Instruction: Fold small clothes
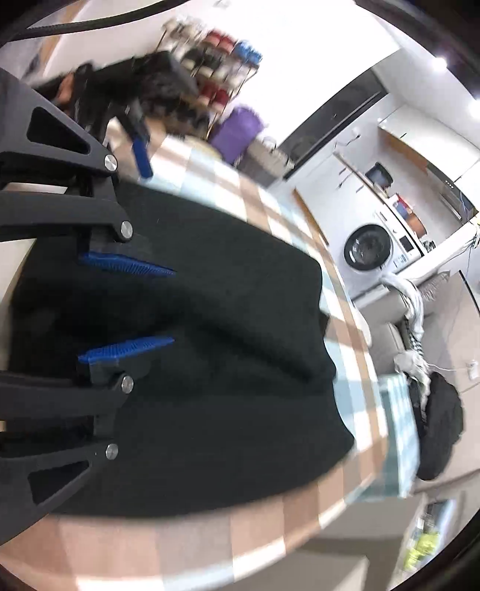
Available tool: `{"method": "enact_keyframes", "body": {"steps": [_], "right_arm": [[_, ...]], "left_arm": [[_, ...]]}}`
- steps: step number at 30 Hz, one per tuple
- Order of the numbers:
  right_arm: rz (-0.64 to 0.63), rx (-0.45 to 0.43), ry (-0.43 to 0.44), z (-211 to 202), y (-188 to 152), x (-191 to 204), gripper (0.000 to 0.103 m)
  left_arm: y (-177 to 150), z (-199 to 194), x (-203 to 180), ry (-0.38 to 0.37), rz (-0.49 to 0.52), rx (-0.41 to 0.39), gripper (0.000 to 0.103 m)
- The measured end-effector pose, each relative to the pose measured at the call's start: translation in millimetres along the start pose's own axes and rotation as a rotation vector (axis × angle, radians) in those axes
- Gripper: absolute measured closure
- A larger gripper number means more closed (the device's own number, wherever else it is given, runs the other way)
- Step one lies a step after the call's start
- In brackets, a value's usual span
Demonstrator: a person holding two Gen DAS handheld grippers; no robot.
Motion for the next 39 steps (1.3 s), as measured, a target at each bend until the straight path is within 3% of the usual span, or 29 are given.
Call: {"method": "enact_keyframes", "body": {"steps": [3, 8, 11, 16, 21, 28, 32, 33, 34, 39], "right_arm": [[-0.012, 0.019, 0.034, 17.4, 4.5, 4.0, 0.068], [-0.212, 0.087, -0.211, 26.3, -13.0, 9.2, 0.068], [-0.291, 0.083, -0.257, 9.2, -19.5, 18.1, 0.062], [-0.134, 0.078, -0.169, -9.7, -23.0, -9.2, 0.056], [0.022, 0.073, 0.003, -7.2, -20.6, -39.8, 0.054], [0.037, 0.085, 0.109, 21.3, 10.4, -38.0, 0.052], [-0.015, 0.099, 0.090, 42.7, 24.7, -25.7, 0.053], [-0.026, 0.100, 0.077, 45.5, 27.4, -24.2, 0.065], [-0.053, 0.100, 0.039, 49.3, 29.3, -20.4, 0.086], [-0.190, 0.052, -0.067, 30.8, 34.4, 8.7, 0.093]], "left_arm": [[7.2, 4.2, 3.5, 0.017, -0.026, -0.003, 0.030], [18.4, 14.9, 4.5, 0.035, -0.042, 0.004, 0.030], [23.6, 20.5, 1.9, 0.045, -0.035, 0.007, 0.030], [30.4, 28.4, -2.1, 0.038, -0.023, 0.016, 0.030], [34.6, 33.9, -3.2, 0.034, -0.016, 0.022, 0.030], [37.6, 35.9, -0.7, 0.035, -0.027, 0.024, 0.030], [38.6, 34.5, 2.2, 0.039, -0.035, 0.020, 0.030], [39.1, 34.0, 3.4, 0.040, -0.038, 0.018, 0.030], [39.8, 32.8, 4.5, 0.042, -0.044, 0.016, 0.030], [46.3, 19.5, 3.8, 0.038, -0.044, -0.016, 0.030]]}}
Point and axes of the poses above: each gripper's, at about its wrist camera, not at the fingertips, and z roughly the way its jaws point, x to its left, y to its top, the point moved 2 cm from there along z, roughly the way its jaws point, and after that the axes turned 1 degree about -z, right-handed, at the moved point
